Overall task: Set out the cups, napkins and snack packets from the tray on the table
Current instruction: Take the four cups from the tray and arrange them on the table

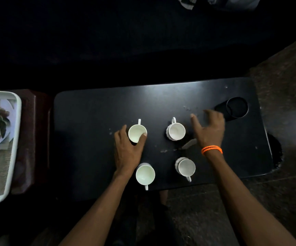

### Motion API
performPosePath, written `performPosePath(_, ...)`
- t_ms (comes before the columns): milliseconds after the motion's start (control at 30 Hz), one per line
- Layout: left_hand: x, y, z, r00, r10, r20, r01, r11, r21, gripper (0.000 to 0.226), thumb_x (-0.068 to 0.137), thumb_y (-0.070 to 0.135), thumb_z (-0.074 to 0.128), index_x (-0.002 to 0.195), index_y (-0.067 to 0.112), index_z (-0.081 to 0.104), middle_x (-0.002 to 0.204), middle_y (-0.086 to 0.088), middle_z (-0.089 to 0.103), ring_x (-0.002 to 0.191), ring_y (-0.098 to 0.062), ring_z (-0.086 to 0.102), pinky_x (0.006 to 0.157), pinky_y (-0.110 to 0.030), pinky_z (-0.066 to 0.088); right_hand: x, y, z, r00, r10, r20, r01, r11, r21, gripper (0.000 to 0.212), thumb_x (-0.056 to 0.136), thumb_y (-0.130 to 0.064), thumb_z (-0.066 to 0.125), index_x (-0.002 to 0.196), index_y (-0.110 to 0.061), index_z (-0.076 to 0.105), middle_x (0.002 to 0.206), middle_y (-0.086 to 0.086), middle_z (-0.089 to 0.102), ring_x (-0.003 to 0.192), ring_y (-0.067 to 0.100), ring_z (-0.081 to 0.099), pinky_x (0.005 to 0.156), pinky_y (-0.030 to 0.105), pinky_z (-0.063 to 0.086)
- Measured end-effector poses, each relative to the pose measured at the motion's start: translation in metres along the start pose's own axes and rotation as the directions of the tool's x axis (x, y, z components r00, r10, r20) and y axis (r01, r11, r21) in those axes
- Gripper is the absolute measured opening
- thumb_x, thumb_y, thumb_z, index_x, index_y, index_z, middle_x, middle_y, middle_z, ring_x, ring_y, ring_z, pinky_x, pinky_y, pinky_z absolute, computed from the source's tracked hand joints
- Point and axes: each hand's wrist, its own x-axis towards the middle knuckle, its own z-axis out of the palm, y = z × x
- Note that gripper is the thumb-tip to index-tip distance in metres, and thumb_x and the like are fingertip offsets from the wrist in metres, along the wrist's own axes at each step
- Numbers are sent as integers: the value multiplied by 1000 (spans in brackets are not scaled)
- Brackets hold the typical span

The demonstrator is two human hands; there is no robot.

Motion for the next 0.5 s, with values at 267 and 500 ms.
performPosePath(267,-39,-32,7,995,-94,22,95,994,-51,73,96,54,63,152,13,43,148,-13,45,132,-34,55,108,-53,48,88,57,-41,938,343,48,-302,877,-373,115,60,-59,86,152,-18,30,157,18,29,142,43,28,109,61,33)
performPosePath(500,-35,-42,11,997,-71,19,72,997,-15,70,97,56,59,151,13,43,148,-13,43,130,-35,56,106,-56,50,103,78,-45,939,313,143,-296,946,-133,97,56,-42,88,140,-17,45,136,19,46,122,39,53,104,45,50)
